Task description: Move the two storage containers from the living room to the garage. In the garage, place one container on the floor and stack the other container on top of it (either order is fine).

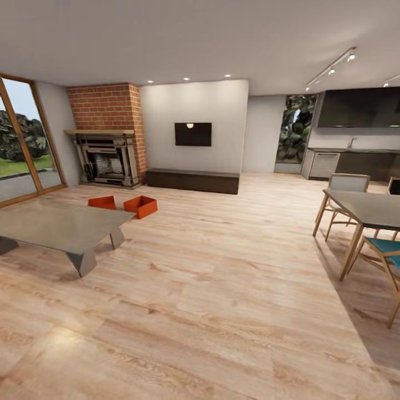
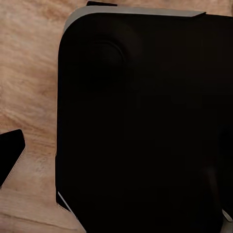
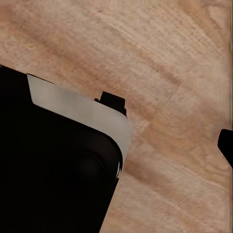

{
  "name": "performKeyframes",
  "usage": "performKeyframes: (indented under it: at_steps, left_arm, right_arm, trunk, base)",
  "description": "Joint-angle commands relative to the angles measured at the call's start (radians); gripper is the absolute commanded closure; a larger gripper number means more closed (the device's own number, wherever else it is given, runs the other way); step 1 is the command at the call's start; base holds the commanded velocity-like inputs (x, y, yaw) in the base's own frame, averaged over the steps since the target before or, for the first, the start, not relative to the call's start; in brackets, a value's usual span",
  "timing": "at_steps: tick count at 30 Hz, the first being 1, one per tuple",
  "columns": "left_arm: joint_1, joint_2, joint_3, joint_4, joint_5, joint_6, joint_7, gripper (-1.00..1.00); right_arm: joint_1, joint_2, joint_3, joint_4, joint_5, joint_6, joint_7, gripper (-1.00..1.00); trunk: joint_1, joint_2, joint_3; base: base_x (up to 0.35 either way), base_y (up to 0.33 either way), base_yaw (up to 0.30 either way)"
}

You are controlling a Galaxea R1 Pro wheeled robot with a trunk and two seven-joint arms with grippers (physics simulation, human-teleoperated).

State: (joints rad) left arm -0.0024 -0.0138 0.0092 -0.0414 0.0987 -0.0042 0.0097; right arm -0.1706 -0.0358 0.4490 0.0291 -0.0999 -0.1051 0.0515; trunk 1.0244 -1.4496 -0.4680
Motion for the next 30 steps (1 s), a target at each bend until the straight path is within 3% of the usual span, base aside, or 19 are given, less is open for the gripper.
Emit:
performKeyframes:
  at_steps: [1,30]
  left_arm:
    - [0.0,0.0,0.0,0.0,0.01,0.0,0.001,-1.0]
    - [0.0,0.0,0.0,-0.002,0.01,0.001,0.001,-1.0]
  right_arm:
    - [-0.001,0.0,0.007,0.003,-0.011,-0.007,0.005,-1.0]
    - [-0.001,-0.003,0.009,0.003,-0.009,-0.009,-0.005,-1.0]
  trunk:
    - [0.001,0.0,-0.001]
    - [0.001,0.0,-0.001]
  base:
    - [0.333,0.0,0.0]
    - [0.333,0.0,0.0]
